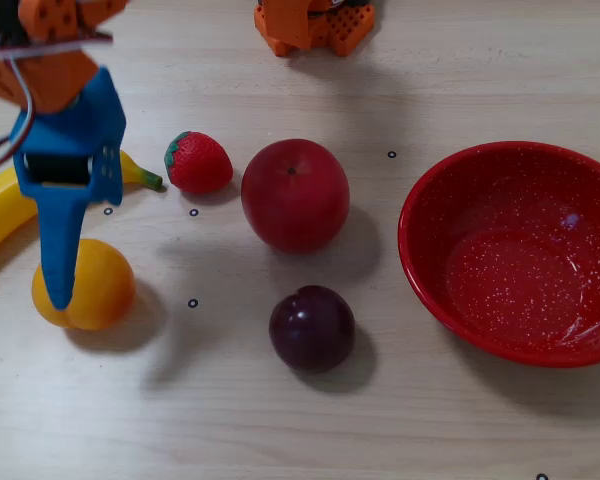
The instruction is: Put the peach in the red bowl.
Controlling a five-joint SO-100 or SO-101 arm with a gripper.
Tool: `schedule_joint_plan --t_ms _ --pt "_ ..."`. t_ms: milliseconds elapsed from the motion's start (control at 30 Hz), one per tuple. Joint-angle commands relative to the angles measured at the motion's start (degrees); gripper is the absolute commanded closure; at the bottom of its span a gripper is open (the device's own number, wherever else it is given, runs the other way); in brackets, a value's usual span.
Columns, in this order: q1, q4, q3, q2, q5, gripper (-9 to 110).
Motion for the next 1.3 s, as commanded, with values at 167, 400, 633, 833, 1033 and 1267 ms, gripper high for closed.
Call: schedule_joint_plan --t_ms 167,400,633,833,1033,1267 --pt "-1.93 -7.29 -4.22 1.14 -6.06 38" --pt "-1.23 -8.44 -1.93 0.26 -6.33 38" --pt "-0.70 -10.11 1.23 -0.18 -5.45 38" --pt "-0.53 -11.78 3.69 -0.53 -4.83 38" --pt "0.09 -15.47 6.06 -1.41 -4.66 38" --pt "1.14 -18.90 6.94 -2.55 -4.75 38"
